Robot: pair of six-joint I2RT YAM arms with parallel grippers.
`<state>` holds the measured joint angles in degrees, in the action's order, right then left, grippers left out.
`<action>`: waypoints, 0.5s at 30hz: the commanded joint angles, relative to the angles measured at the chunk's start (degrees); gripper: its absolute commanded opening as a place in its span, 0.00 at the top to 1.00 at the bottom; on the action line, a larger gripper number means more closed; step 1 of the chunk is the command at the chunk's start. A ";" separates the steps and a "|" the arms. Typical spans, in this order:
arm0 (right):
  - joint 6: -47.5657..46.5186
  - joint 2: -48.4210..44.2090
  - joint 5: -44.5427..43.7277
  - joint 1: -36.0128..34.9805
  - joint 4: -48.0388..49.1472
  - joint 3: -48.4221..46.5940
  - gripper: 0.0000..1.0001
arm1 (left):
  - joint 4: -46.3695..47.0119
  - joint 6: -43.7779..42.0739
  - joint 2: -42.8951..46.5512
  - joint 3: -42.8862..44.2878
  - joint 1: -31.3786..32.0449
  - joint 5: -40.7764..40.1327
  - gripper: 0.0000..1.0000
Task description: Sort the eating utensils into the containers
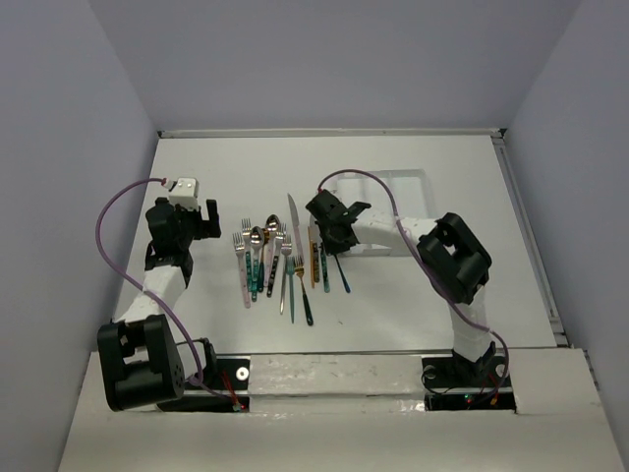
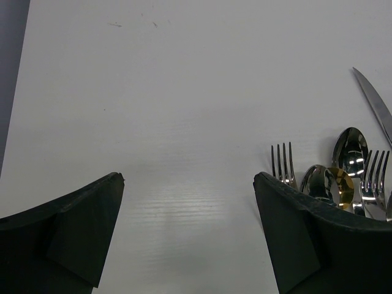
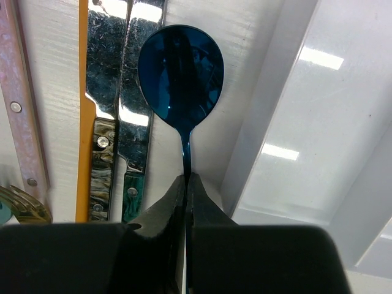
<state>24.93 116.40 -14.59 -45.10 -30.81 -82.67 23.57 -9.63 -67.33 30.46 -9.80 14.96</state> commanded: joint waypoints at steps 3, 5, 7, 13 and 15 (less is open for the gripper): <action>0.91 0.43 0.52 -0.25 -0.22 -1.17 1.00 | 2.88 -0.13 1.94 -0.66 -0.04 -0.20 0.01; 0.12 -2.39 1.40 -0.25 3.46 -0.48 1.00 | 2.88 -0.13 2.03 -0.75 -0.13 -0.11 0.01; -0.40 -7.40 2.37 -0.25 6.45 1.19 1.00 | 2.97 -0.13 2.03 -0.84 -0.04 -0.02 0.01; -6.02 -15.05 0.18 -0.25 12.61 -0.37 1.00 | 3.15 -0.13 2.38 -0.93 -0.13 0.16 0.01; -7.61 -15.50 -0.70 1.23 12.61 -1.87 1.00 | 3.15 -0.13 2.55 -0.93 -0.13 0.16 0.01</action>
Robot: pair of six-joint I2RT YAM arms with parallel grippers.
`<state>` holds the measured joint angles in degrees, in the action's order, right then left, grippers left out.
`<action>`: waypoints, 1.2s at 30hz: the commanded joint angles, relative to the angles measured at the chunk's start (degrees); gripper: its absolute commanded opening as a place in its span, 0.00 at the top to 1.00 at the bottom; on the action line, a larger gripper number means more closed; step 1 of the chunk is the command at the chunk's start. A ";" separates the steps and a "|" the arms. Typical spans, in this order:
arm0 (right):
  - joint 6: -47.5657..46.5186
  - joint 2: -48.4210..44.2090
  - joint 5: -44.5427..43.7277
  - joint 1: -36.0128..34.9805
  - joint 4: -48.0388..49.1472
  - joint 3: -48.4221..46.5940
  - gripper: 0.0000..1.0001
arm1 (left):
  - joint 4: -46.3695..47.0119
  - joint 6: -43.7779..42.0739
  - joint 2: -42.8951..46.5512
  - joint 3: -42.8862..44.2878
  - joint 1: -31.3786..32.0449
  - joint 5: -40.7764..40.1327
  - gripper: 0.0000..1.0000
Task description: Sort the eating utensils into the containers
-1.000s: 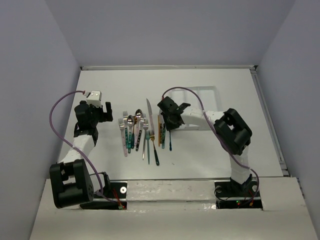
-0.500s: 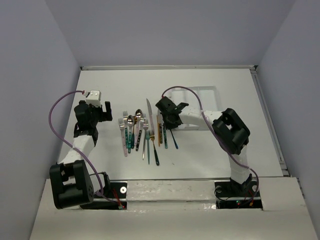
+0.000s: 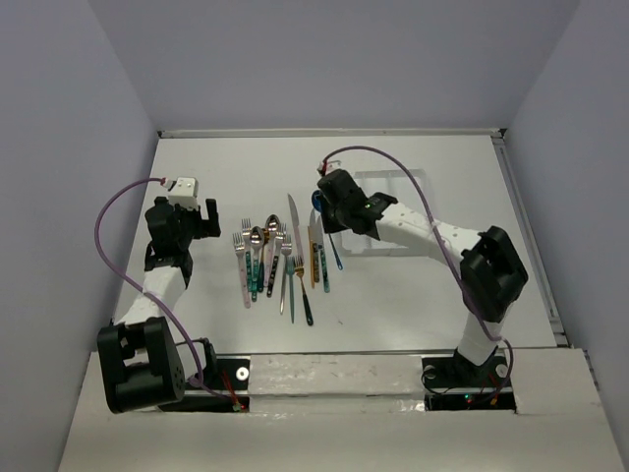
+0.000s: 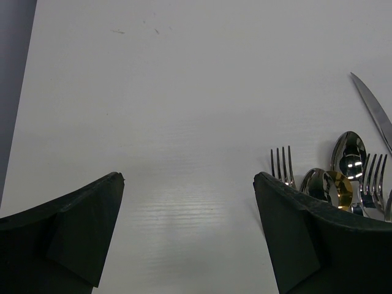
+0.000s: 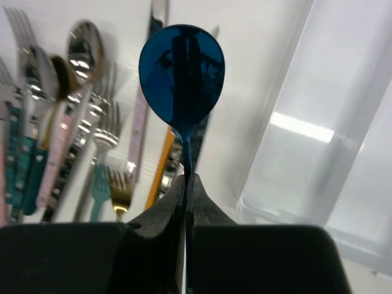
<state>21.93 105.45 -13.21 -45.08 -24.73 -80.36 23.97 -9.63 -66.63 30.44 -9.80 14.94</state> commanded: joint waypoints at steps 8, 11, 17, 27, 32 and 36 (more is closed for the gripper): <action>-11.64 -5.17 -4.35 20.98 6.27 -6.57 1.00 | 2.75 -0.22 2.73 -1.17 -0.04 0.27 0.01; -13.40 -3.59 -7.26 26.68 6.19 -5.78 1.00 | 2.84 -0.39 2.65 -1.26 -0.13 0.18 0.01; -17.44 0.63 -11.84 30.67 6.36 -4.11 1.00 | 2.84 -0.39 2.12 -1.17 -0.13 0.27 0.01; -12.62 6.08 -3.49 30.67 7.59 1.43 1.00 | 3.02 -0.39 1.77 -1.17 -0.13 0.09 0.01; -10.68 7.05 -2.34 28.57 7.59 3.27 1.00 | 3.02 -0.39 1.59 -1.08 -0.13 0.09 0.01; -9.19 7.31 -3.75 27.85 7.15 3.28 1.00 | 3.02 -0.48 1.68 -1.17 -0.04 -0.08 0.01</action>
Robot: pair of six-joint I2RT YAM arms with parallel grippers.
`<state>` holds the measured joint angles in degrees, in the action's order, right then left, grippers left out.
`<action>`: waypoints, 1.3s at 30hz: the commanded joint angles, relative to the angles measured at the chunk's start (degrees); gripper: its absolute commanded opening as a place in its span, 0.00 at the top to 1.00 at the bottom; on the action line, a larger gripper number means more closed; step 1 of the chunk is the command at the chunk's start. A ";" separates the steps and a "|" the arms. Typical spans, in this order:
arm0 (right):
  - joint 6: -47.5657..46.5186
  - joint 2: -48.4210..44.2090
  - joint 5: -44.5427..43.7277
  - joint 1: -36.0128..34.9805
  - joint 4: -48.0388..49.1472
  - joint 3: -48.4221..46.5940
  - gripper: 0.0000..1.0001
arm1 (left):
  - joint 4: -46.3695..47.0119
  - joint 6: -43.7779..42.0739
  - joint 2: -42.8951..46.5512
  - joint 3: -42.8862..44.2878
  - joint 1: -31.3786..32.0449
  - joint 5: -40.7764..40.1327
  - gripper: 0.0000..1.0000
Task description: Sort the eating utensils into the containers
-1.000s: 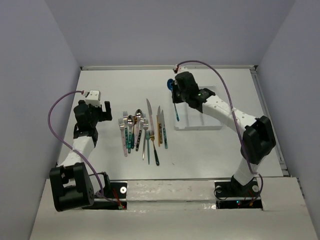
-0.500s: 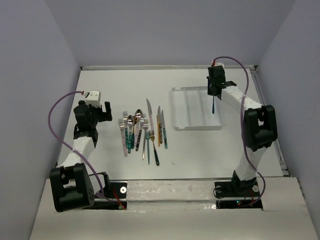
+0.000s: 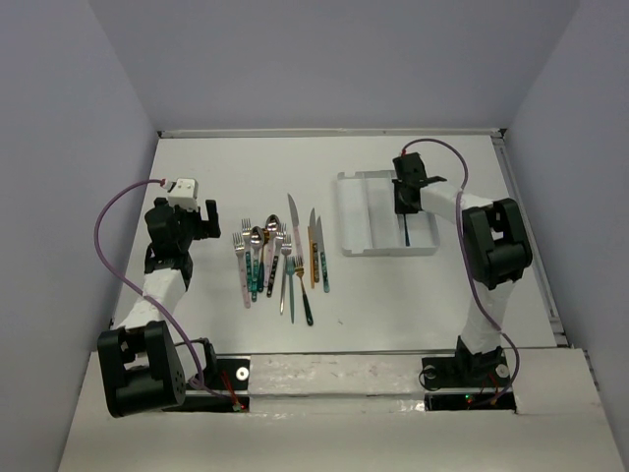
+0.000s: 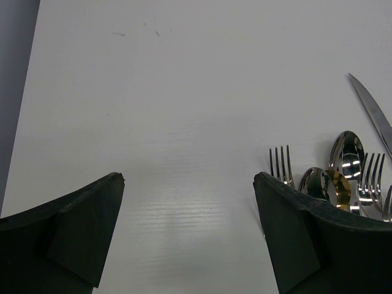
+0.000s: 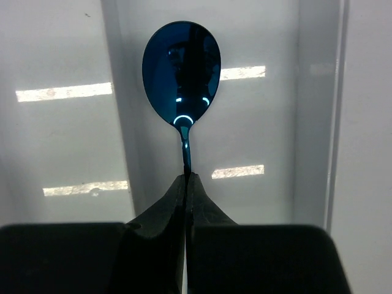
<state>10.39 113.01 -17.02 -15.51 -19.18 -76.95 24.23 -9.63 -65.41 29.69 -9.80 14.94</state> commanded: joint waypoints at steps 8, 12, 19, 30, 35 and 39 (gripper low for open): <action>4.99 0.81 0.49 -1.72 -0.50 -1.27 0.81 | 2.75 -0.39 0.81 -0.43 -0.13 -0.17 0.01; 5.16 0.28 0.93 -1.72 -1.65 -1.80 0.65 | 2.75 -0.48 1.07 -0.51 -0.13 -0.09 0.01; 4.20 -4.89 1.37 -1.72 -4.80 -3.64 0.61 | 2.84 -0.57 0.98 -0.43 -0.04 0.00 0.01; 3.23 -15.54 -3.47 -20.68 -9.12 -7.25 0.47 | 3.10 -0.66 0.46 -0.51 -0.04 -0.44 0.01; 6.65 -10.28 1.62 -32.55 -10.87 -9.44 0.48 | 3.11 -0.74 0.10 -0.60 -0.13 -0.79 0.01; 8.76 -3.16 2.86 -33.89 -12.81 -10.94 0.53 | 3.19 -0.66 0.45 -0.60 -0.04 -0.88 0.01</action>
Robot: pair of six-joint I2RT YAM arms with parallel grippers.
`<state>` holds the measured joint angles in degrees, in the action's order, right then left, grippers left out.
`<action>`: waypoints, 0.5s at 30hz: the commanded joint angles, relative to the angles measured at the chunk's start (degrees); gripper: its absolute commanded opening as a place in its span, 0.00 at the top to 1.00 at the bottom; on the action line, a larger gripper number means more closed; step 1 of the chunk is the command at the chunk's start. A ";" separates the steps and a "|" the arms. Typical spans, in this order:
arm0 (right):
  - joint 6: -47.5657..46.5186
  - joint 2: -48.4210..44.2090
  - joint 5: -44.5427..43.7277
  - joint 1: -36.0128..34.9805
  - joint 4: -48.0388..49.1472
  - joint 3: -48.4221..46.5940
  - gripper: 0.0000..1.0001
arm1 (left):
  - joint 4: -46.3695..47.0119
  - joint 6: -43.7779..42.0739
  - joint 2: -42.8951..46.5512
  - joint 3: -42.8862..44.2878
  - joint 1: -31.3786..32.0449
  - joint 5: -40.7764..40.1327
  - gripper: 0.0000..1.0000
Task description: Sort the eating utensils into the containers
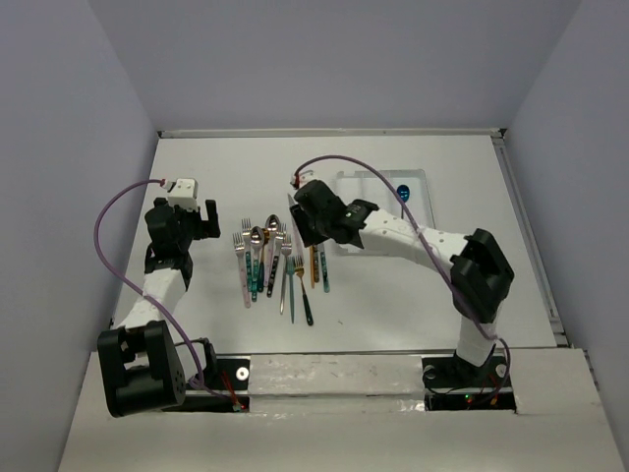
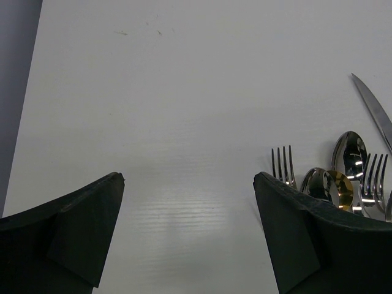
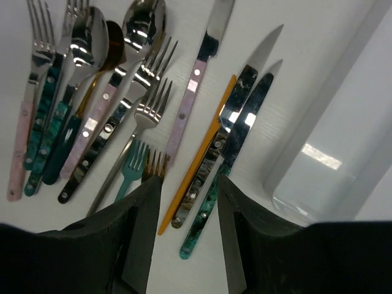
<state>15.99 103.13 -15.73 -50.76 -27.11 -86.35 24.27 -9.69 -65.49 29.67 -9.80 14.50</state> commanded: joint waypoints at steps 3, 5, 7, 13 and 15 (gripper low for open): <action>3.79 8.57 3.42 0.84 -4.88 -1.90 0.56 | 3.32 -0.59 0.63 -0.67 -0.13 -0.35 0.01; 3.79 10.24 3.95 0.32 -4.97 -2.42 0.58 | 3.33 -0.59 0.37 -0.75 -0.04 -0.35 0.01; 3.96 11.03 4.04 0.31 -5.05 -2.51 0.60 | 3.33 -0.59 0.28 -0.67 -0.13 -0.35 0.01; 5.10 13.58 2.55 0.31 -5.67 -1.90 0.61 | 3.33 -0.59 -0.25 -0.75 -0.04 0.17 0.01; 5.54 14.20 2.19 0.31 -6.37 -1.72 0.62 | 3.41 -0.59 -0.51 -0.76 -0.13 0.70 0.01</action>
<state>20.03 116.25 -12.99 -50.00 -32.38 -86.80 24.62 -9.69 -65.63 29.58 -9.80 14.52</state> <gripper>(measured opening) 0.392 0.989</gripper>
